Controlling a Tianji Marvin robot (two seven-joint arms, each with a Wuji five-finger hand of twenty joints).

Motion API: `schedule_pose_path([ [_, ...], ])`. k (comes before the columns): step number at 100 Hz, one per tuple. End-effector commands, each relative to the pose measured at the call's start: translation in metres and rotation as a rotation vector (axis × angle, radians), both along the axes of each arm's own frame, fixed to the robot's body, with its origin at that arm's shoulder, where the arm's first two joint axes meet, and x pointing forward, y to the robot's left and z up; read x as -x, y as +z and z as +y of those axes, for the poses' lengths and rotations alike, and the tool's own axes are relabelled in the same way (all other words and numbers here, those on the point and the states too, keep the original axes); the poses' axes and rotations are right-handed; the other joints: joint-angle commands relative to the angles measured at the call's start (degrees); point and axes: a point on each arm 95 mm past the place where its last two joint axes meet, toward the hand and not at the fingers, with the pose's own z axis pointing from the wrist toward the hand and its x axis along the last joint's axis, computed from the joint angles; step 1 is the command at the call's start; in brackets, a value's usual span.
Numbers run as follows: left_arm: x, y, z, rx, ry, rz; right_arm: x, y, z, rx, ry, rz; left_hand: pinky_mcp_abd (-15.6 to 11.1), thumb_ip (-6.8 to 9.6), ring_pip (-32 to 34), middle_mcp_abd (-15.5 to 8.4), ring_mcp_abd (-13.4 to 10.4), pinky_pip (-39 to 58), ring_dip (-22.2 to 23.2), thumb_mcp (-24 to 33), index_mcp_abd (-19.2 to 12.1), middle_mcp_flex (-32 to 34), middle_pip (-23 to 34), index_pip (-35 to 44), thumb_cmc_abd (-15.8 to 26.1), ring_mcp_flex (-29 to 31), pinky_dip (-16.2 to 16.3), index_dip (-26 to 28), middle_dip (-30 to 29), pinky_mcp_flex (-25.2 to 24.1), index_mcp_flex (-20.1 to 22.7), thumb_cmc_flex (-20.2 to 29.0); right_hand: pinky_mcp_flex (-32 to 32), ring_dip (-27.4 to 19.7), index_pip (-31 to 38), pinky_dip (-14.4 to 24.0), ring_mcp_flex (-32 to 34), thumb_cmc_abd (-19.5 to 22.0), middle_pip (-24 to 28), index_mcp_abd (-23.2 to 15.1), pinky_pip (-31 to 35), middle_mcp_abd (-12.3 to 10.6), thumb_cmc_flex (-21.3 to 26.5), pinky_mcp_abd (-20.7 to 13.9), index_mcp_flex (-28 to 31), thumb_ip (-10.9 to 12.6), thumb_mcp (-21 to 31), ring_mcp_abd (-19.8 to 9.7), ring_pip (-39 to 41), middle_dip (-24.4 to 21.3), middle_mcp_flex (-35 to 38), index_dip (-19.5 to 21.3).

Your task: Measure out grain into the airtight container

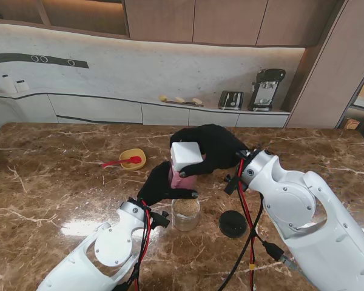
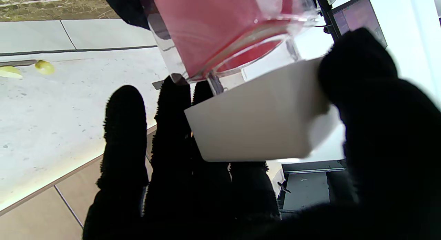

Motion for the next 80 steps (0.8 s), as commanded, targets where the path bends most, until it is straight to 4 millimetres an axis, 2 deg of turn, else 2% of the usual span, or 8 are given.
schedule_pose_path([
  [1, 0.000, 0.004, -0.002, 0.013, 0.005, -0.008, 0.001, -0.017, 0.002, 0.009, -0.015, 0.037, -1.2, -0.92, 0.0, -6.6, -4.1, 1.1, 0.2, 15.7, -14.9, 4.5, 4.2, 12.4, 26.7, 0.9, 0.8, 1.8, 0.3, -0.5, 12.1, 10.6, 0.2, 0.5, 9.0, 0.7, 2.2, 5.8, 4.4, -9.2, 2.3, -6.3, 3.3, -0.1, 4.9, 0.3, 6.6, -2.1, 1.9, 0.6, 4.3, 1.3],
  [25, 0.000, 0.005, -0.002, 0.013, 0.005, -0.008, 0.004, -0.025, 0.006, -0.005, -0.062, 0.038, -1.2, -0.92, 0.0, -6.5, -4.0, 1.1, 0.2, 15.7, -14.9, 4.4, 4.1, 12.3, 26.7, 0.7, 0.8, 1.7, 0.3, -0.5, 12.0, 10.6, 0.2, 0.5, 9.3, 0.9, 2.3, 6.6, 4.4, -8.7, 2.9, -6.1, 1.3, 0.1, 5.4, 0.6, 6.2, -1.7, 2.0, -1.4, 4.5, 1.2],
  [39, 0.000, 0.005, -0.002, 0.017, 0.008, -0.009, 0.005, -0.030, 0.007, -0.026, -0.076, 0.037, -1.2, -0.90, 0.0, -6.4, -4.0, 1.0, 0.3, 15.7, -14.8, 4.4, 4.1, 12.3, 26.8, 0.7, 0.8, 1.7, 0.3, -0.7, 12.1, 10.7, 0.2, -0.7, 9.5, 0.7, 2.3, 9.2, 3.3, -9.6, 3.0, -6.4, 0.1, 0.1, 5.1, 0.1, 6.0, -1.8, -0.2, -4.1, 4.8, 0.8],
  [53, 0.000, 0.005, -0.002, 0.019, 0.009, -0.009, 0.006, -0.033, 0.007, -0.075, -0.094, 0.044, -1.2, -0.89, 0.0, -6.6, -4.0, 1.0, 0.2, 15.6, -14.9, 4.4, 4.1, 12.3, 26.8, 0.7, 0.8, 1.7, 0.3, -0.7, 12.0, 10.7, -0.8, -2.5, 7.6, 0.6, 1.6, 11.2, 1.7, -9.4, 2.6, -6.6, -1.9, 0.5, 4.6, 1.5, 5.7, -1.7, -3.6, -6.8, 3.9, 0.2],
  [80, 0.001, 0.005, -0.001, 0.023, 0.018, -0.014, 0.009, -0.040, 0.009, -0.152, -0.138, 0.033, -1.2, -0.86, 0.0, -6.7, -4.2, 1.0, 0.2, 15.6, -15.1, 4.3, 4.1, 12.3, 26.8, 0.7, 0.8, 1.7, 0.2, -0.7, 11.9, 10.7, -1.5, -3.4, 5.3, 0.6, 1.2, 11.9, -0.2, -9.4, 2.0, -7.3, -2.8, 0.6, 3.8, 3.2, 6.2, -2.1, -5.2, -9.2, 2.7, 0.8],
])
